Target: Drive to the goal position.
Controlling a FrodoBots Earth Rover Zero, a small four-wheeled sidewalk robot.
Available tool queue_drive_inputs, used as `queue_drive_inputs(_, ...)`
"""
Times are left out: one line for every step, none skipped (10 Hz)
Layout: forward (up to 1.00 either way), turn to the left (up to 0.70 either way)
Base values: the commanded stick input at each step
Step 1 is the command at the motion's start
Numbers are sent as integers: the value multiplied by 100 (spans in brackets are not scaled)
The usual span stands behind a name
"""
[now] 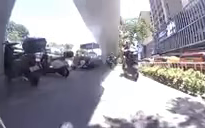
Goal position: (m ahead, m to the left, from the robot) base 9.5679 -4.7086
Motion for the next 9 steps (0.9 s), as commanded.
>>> queue_drive_inputs(57, 0)
queue_drive_inputs(45, 0)
queue_drive_inputs(45, 0)
queue_drive_inputs(45, 0)
queue_drive_inputs(45, 0)
queue_drive_inputs(45, 0)
queue_drive_inputs(45, 0)
queue_drive_inputs(45, -4)
queue_drive_inputs(45, -19)
